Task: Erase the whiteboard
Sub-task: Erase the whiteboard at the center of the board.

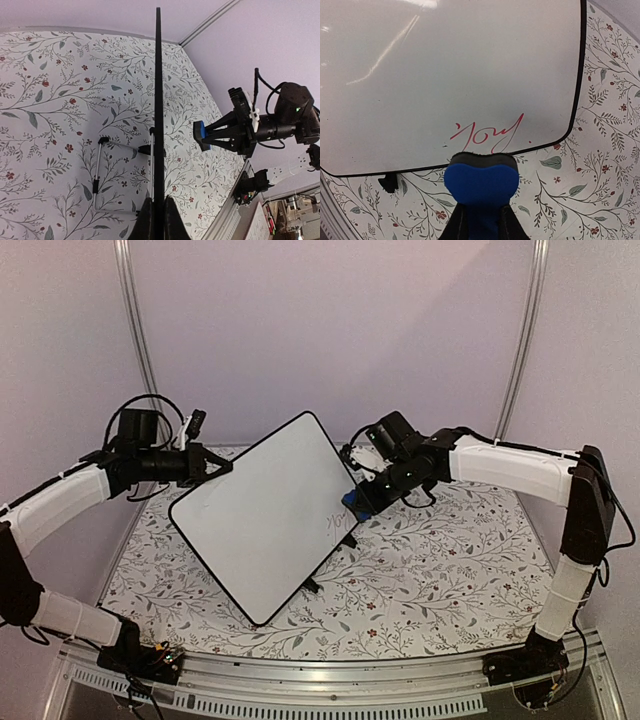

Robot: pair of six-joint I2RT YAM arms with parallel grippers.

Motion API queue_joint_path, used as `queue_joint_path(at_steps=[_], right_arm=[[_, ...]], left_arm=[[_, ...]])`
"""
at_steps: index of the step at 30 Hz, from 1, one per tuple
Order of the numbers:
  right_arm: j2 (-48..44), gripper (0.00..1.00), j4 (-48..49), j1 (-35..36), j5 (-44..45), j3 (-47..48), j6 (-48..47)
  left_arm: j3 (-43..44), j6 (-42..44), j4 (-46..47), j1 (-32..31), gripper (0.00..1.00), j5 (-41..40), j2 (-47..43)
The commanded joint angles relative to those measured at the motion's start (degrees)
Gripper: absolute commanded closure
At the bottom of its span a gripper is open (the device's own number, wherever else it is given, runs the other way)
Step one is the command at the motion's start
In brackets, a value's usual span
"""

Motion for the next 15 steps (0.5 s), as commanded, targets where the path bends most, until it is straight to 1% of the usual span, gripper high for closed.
queue_joint_path(at_steps=[1,7,11,15], right_arm=[[-1.6,0.91,1.6,-0.3,-0.7,-1.6,-0.3],[-2.4,0.91,2.8,-0.3,-1.4,-2.9,-0.1],[-2.7,0.91,3.0,-0.3,-1.5,-3.1,0.2],[-3.1,0.91,3.1,-0.3,-1.6,-3.0,0.1]], left_arm=[[5.1,0.9,-0.1,-1.4,1.00,-1.4,-2.3],[5.3,0.7,0.7,-2.1,1.00,-1.7,-5.0],[6.7,0.7,-1.2,-2.2,1.00,-2.5,-6.0],[5.9,-0.3,-1.7,-2.2,1.00,-1.3,-6.9]])
